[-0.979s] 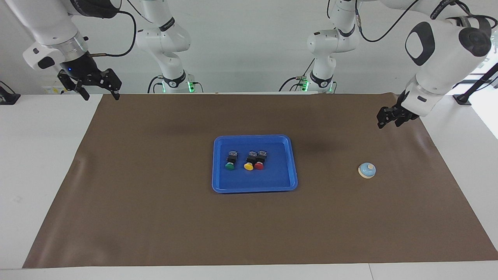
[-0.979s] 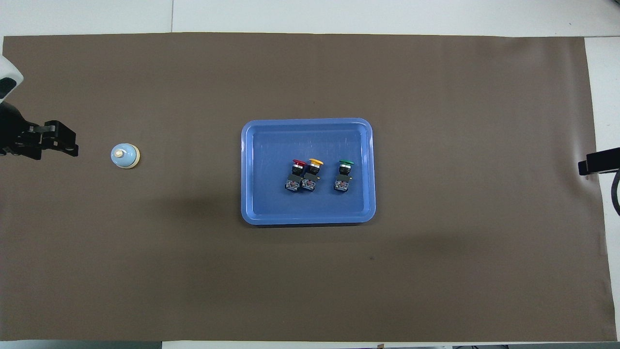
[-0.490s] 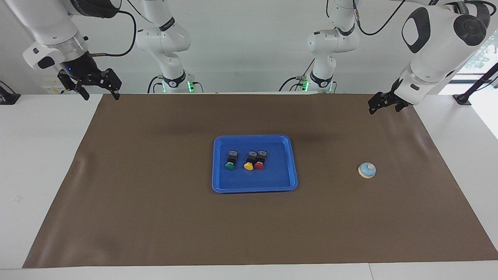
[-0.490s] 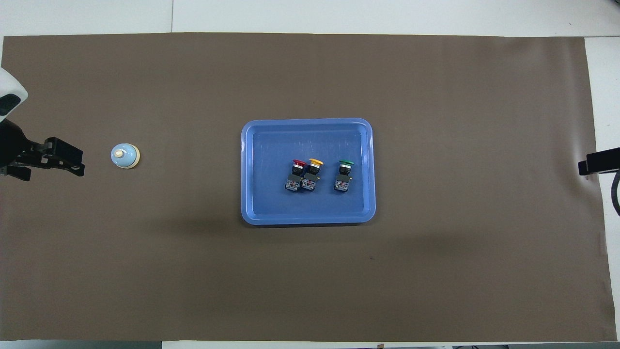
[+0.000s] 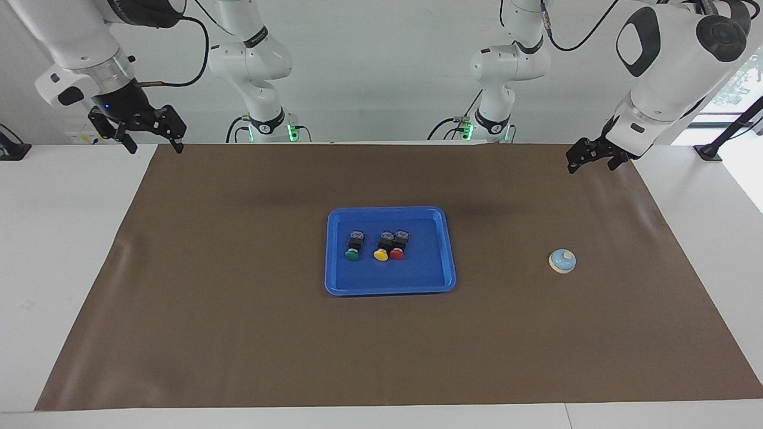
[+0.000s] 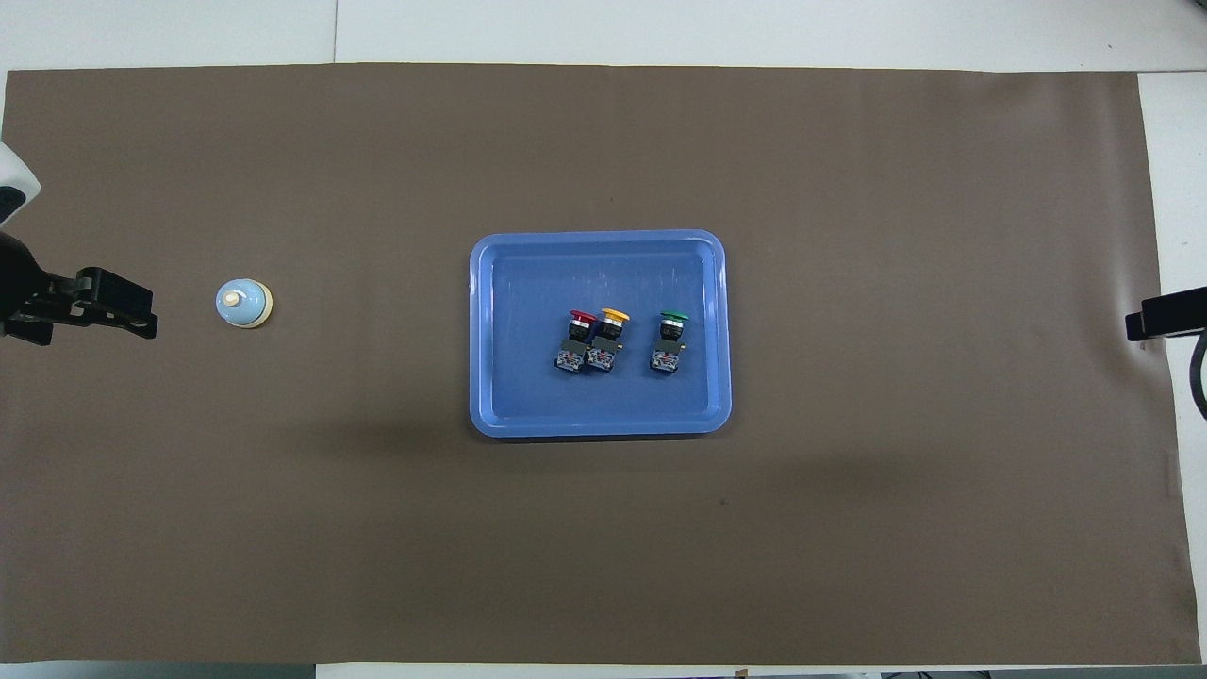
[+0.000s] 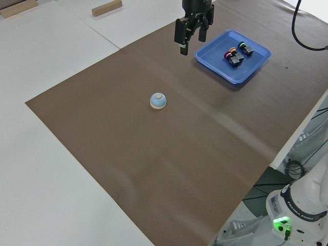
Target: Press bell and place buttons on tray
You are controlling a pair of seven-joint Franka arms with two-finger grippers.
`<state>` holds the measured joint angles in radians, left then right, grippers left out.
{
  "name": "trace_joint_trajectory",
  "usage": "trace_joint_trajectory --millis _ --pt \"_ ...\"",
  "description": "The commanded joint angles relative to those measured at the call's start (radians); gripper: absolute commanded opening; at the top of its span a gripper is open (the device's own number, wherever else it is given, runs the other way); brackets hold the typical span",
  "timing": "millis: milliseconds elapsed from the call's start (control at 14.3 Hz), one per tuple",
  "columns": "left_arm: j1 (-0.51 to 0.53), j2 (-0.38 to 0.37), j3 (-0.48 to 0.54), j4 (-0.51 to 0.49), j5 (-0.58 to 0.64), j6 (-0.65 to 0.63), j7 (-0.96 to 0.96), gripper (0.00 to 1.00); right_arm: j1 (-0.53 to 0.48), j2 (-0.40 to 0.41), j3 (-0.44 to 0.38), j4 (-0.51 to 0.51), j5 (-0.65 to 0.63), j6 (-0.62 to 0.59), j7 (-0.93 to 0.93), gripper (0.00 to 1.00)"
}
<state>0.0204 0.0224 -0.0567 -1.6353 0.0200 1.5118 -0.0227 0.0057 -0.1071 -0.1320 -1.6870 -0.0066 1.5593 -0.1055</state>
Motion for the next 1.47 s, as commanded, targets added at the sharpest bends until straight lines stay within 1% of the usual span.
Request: trace_joint_trajectory --millis 0,70,280,420,839,979,1399 --pt "-0.002 -0.024 0.001 -0.037 0.005 0.060 0.009 1.00 -0.006 0.001 0.006 0.007 -0.015 -0.018 0.001 1.00" --pt "-0.002 -0.022 0.001 -0.038 0.005 0.103 0.009 1.00 -0.006 0.001 0.006 0.007 -0.015 -0.018 0.001 1.00" --pt "-0.002 -0.022 0.001 -0.040 0.003 0.136 0.012 1.00 -0.006 0.001 0.006 0.006 -0.015 -0.018 0.001 1.00" --pt "-0.002 -0.021 0.001 -0.040 -0.021 0.159 0.006 1.00 -0.006 0.001 0.006 0.006 -0.015 -0.018 0.001 1.00" --pt "-0.004 -0.035 0.001 -0.032 -0.026 0.163 0.004 1.00 -0.006 0.001 0.006 0.006 -0.015 -0.018 0.001 1.00" --pt "-0.004 -0.073 0.001 -0.041 -0.038 0.140 0.004 1.00 -0.006 0.001 0.006 0.007 -0.015 -0.018 0.001 1.00" --pt "-0.013 -0.070 0.000 -0.031 -0.038 0.114 0.004 1.00 -0.006 0.001 0.006 0.007 -0.015 -0.018 0.001 1.00"
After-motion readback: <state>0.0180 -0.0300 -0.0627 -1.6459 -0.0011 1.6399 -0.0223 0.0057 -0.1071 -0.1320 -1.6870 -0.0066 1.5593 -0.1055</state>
